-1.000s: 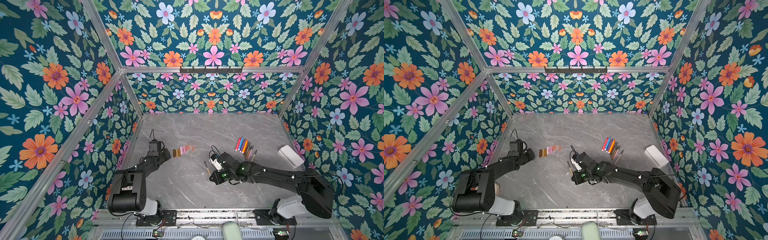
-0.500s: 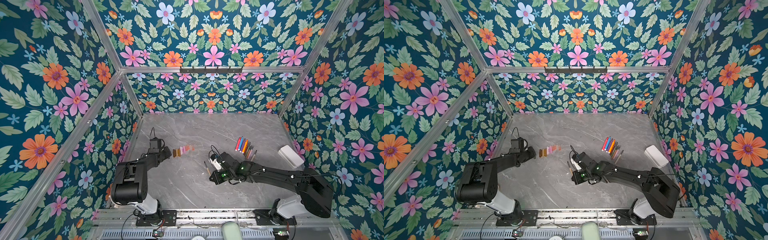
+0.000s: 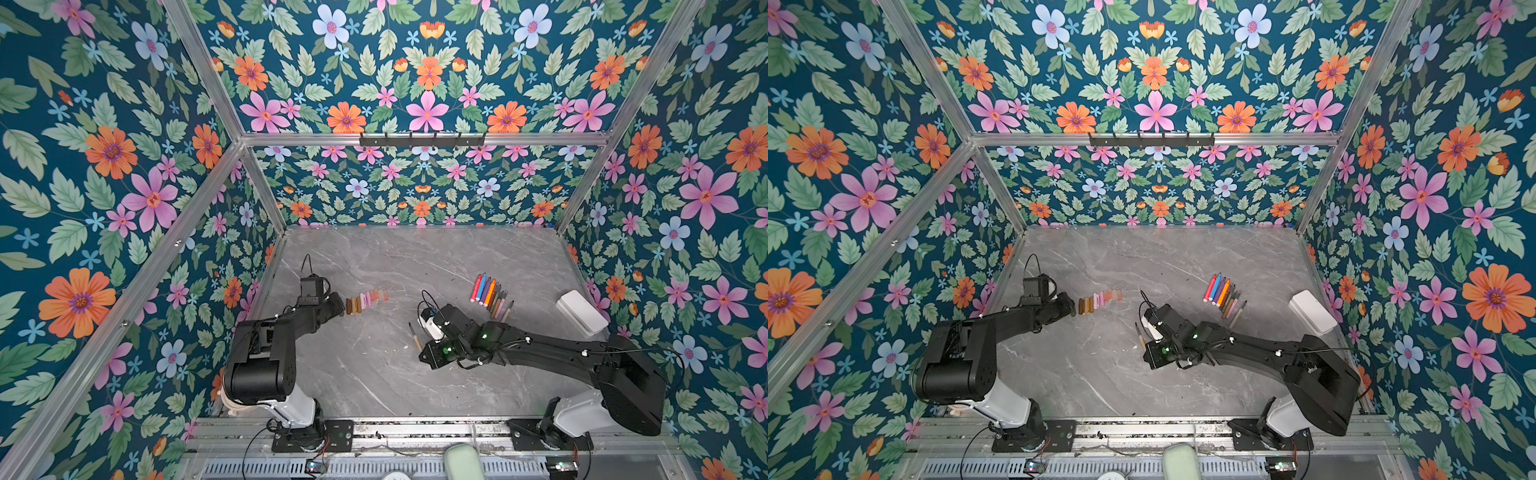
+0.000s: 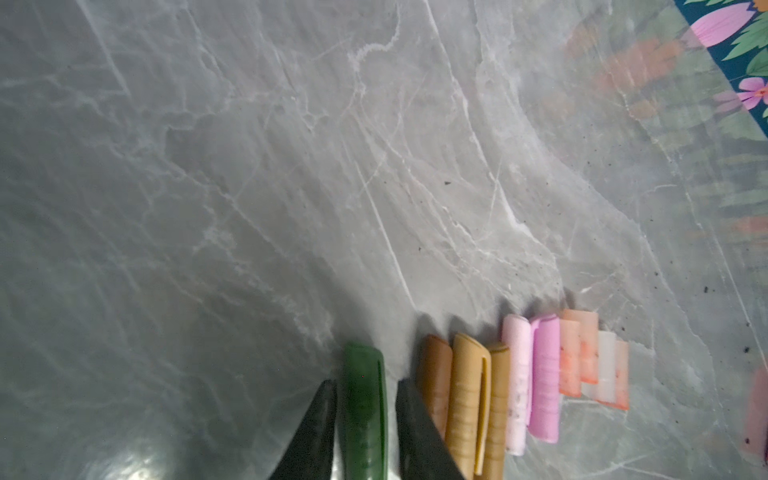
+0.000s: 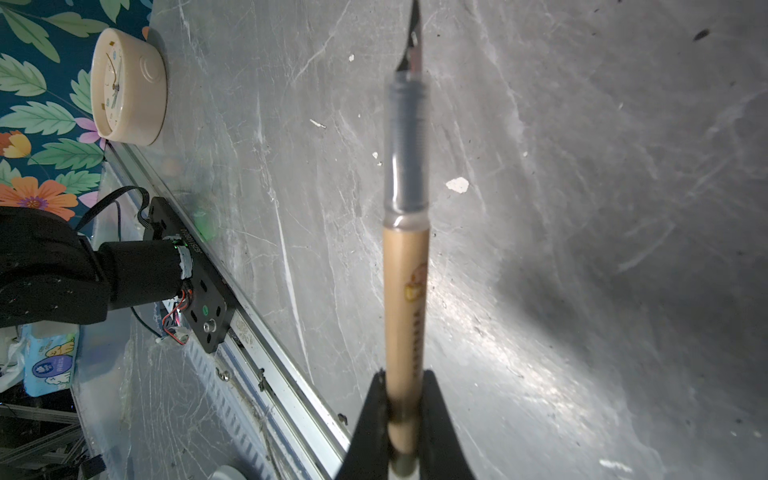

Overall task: Open the pen caps
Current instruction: 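Lower the green cap at the end of the cap row and open the left gripper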

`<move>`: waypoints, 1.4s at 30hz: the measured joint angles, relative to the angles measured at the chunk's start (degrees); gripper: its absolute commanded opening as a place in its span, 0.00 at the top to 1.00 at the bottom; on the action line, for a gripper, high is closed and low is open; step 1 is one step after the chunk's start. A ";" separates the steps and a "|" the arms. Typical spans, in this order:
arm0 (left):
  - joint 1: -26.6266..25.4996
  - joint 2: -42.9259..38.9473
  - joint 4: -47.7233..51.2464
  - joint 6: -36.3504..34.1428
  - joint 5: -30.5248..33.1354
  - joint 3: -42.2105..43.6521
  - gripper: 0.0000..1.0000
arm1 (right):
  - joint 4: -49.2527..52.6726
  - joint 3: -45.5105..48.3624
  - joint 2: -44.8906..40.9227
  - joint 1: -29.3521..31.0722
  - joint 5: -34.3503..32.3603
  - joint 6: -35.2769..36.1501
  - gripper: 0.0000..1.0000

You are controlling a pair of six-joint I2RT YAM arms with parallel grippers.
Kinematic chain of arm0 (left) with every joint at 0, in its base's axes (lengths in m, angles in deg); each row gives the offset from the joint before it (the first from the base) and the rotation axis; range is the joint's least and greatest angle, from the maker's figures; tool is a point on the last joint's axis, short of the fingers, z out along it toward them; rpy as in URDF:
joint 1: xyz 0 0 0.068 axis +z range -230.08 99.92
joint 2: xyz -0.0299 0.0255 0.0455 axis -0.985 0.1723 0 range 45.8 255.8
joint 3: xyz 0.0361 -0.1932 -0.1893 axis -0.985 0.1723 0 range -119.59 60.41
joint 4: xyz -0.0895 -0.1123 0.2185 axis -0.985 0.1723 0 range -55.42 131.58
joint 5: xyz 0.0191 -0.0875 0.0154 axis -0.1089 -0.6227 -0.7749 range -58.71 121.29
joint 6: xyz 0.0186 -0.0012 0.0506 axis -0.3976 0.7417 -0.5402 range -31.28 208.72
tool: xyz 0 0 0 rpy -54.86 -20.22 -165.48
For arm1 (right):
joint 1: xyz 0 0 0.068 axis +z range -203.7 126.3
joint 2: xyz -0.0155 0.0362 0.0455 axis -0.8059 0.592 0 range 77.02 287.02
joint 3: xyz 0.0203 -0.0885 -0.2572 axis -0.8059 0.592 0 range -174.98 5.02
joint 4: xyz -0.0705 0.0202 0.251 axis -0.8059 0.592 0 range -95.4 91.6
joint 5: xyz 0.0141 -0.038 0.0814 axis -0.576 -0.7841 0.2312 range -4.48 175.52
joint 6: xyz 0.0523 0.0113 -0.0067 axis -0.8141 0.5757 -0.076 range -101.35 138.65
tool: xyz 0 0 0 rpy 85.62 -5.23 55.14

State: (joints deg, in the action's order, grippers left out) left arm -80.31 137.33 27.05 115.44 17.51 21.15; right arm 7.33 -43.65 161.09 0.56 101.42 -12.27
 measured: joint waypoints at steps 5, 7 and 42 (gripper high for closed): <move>0.00 1.33 -0.66 0.17 -0.79 -0.46 0.71 | 0.48 -0.37 0.02 -0.02 0.00 0.02 1.00; 0.00 1.88 -0.85 0.22 -1.18 -0.72 0.71 | 0.70 -0.57 0.02 -0.02 0.00 0.04 1.00; 0.00 -0.85 -4.48 4.85 -4.59 3.23 0.70 | 1.14 -0.96 0.20 0.04 -1.03 1.31 1.00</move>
State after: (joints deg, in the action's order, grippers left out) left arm -80.31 136.47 22.57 120.29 12.92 24.38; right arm 8.47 -44.61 161.29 0.61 100.39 -10.96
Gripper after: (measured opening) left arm 0.299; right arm 0.103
